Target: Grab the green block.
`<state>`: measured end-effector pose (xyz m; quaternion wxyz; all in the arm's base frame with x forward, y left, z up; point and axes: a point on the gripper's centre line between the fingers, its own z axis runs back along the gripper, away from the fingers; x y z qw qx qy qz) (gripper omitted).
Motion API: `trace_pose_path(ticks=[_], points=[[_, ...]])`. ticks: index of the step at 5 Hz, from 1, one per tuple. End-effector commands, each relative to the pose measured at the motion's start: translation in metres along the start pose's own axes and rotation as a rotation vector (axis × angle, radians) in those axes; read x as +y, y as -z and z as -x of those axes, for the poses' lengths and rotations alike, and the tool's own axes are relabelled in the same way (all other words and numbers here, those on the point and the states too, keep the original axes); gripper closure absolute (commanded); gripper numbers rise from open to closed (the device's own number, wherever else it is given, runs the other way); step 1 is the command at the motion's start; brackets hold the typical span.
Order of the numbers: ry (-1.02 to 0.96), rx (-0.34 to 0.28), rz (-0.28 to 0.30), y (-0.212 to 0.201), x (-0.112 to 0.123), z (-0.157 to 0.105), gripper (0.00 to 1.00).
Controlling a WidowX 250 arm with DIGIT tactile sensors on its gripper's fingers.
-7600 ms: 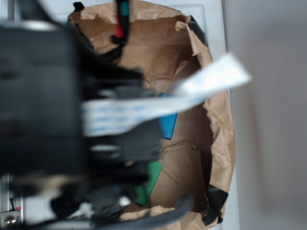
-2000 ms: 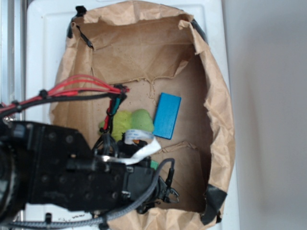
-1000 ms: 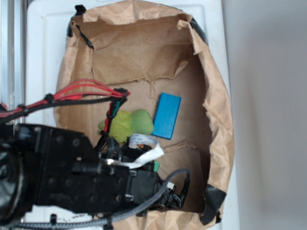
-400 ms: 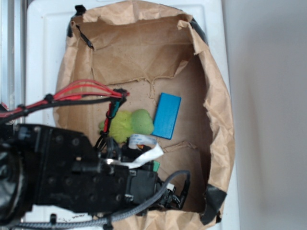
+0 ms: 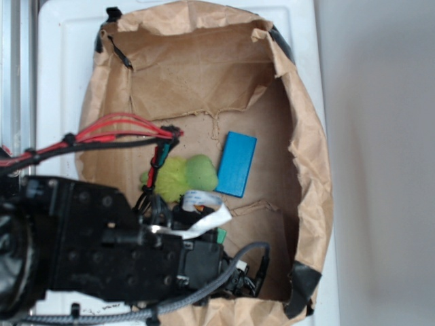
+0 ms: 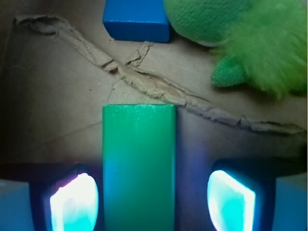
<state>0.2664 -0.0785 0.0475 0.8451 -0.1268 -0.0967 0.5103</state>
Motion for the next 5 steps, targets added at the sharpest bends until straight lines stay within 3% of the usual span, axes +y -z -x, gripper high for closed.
trace_pose_path(ticks=[1,4,5], points=[[0.043,-0.008,0.028,-0.009,-0.002,0.006,0.00],[0.043,-0.008,0.028,-0.009,-0.002,0.006,0.00],[0.008,0.006,0.038,0.006,-0.004,-0.006,0.00]])
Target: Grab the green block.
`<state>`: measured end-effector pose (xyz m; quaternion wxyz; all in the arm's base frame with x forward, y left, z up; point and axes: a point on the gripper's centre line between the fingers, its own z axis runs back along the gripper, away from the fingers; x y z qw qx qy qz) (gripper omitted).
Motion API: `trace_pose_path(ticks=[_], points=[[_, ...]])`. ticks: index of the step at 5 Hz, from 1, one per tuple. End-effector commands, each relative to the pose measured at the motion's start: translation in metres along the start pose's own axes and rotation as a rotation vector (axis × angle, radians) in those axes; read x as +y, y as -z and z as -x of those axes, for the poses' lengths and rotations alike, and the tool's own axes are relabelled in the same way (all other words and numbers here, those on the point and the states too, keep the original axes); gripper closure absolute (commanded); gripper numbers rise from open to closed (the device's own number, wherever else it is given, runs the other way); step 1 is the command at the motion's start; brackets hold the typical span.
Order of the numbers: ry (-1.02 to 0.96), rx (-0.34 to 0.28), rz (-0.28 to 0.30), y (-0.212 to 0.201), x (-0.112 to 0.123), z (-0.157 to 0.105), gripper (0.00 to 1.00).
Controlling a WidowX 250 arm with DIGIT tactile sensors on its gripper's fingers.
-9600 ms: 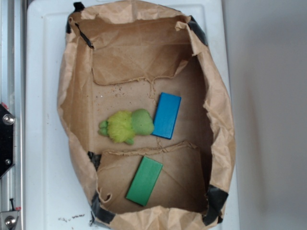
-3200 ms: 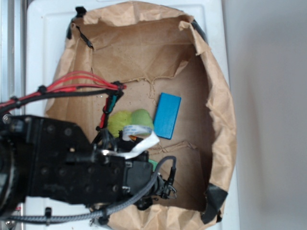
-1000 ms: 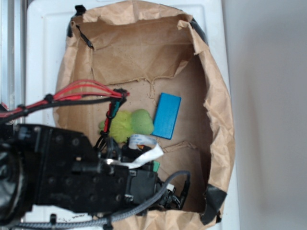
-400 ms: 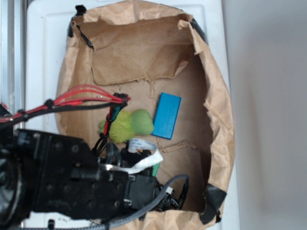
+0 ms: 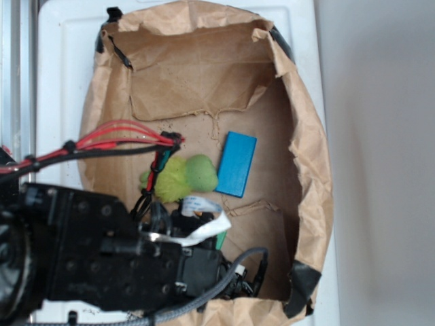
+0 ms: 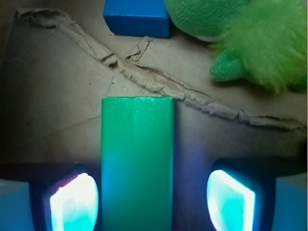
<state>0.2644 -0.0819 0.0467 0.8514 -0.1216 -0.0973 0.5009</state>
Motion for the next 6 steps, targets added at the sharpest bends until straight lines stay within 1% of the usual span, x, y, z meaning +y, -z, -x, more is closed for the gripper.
trace_pose_path(ticks=[1,2,3,4,5,6], points=[[-0.033,0.016,0.062,0.023,-0.013,-0.022,0.00],[-0.037,0.004,0.063,0.035,-0.018,-0.026,0.00],[-0.026,0.010,0.070,0.035,-0.018,-0.025,0.00],[-0.029,0.000,0.074,0.033,-0.015,-0.024,1.00],[-0.020,-0.008,0.076,0.031,-0.012,-0.024,1.00],[0.010,-0.025,0.066,0.029,-0.008,-0.029,1.00]])
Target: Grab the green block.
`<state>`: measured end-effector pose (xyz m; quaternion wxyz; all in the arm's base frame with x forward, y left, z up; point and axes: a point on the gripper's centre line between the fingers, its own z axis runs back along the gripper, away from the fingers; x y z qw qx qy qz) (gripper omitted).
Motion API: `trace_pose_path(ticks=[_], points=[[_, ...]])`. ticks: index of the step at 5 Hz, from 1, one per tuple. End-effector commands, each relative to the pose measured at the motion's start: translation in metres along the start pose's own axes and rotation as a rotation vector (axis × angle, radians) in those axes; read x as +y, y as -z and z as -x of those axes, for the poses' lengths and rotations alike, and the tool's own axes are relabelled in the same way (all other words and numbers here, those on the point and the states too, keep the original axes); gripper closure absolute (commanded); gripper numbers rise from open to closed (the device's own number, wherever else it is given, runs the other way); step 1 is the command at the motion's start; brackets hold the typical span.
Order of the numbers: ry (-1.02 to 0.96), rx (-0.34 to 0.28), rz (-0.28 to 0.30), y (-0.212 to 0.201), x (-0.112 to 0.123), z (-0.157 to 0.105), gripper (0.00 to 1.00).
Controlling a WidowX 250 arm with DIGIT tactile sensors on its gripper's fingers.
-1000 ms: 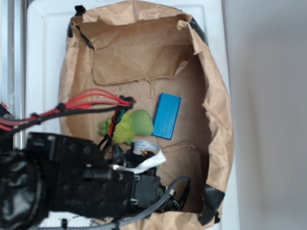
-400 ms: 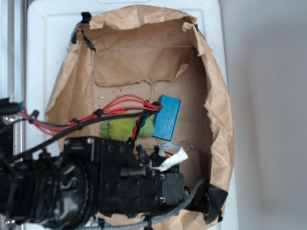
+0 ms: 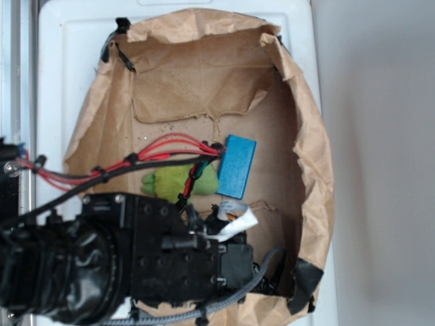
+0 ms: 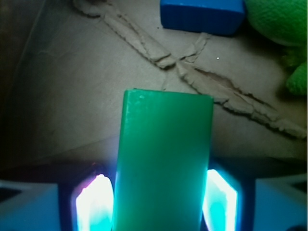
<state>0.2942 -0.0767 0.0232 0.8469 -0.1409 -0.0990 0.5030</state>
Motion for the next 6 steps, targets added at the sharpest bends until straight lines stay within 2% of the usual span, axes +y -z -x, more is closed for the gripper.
trace_pose_path(ticks=[1,3,4,5,6], points=[[0.078,-0.049,0.029,-0.009,0.017,-0.022,1.00],[0.095,-0.095,0.033,-0.035,0.042,-0.058,1.00],[0.092,-0.112,0.032,-0.052,0.038,-0.074,1.00],[0.152,-0.141,0.026,-0.074,0.029,-0.077,1.00],[0.353,-0.101,-0.050,-0.099,0.020,-0.064,1.00]])
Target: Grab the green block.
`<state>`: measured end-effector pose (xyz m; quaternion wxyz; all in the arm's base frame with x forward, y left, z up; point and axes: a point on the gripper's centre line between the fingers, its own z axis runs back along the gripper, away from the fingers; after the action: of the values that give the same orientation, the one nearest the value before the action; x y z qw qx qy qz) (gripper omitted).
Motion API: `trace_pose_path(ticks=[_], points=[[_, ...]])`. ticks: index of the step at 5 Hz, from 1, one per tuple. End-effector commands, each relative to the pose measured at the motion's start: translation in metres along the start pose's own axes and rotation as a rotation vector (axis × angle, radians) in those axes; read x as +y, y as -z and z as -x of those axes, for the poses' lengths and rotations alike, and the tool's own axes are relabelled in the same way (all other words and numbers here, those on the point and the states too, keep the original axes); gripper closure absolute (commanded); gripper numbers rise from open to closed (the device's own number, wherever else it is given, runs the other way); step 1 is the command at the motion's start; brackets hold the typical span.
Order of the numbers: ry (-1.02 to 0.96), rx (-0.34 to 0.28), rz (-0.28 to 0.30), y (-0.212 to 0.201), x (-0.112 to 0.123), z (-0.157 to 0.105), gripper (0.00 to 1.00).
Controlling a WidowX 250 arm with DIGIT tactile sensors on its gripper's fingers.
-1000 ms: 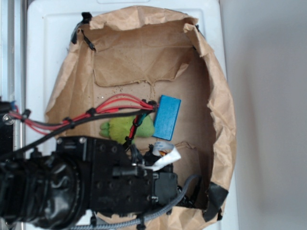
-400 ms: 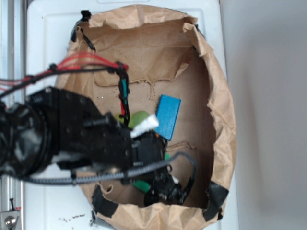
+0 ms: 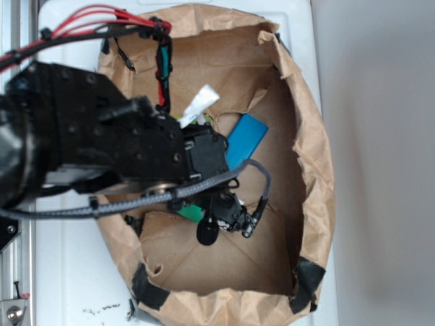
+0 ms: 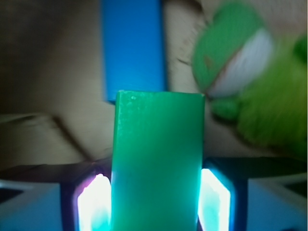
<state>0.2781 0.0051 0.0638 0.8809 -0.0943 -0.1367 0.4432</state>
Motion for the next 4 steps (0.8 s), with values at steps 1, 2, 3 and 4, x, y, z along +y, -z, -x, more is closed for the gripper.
trace_pose_path(ticks=[1,2,3,4], points=[[0.374,0.066,0.019,-0.063,-0.022,-0.004,1.00],[0.573,0.033,0.047,-0.079,-0.028,-0.006,1.00],[0.762,0.056,0.108,-0.096,-0.035,-0.010,1.00],[0.744,0.041,0.127,-0.109,-0.036,-0.022,1.00]])
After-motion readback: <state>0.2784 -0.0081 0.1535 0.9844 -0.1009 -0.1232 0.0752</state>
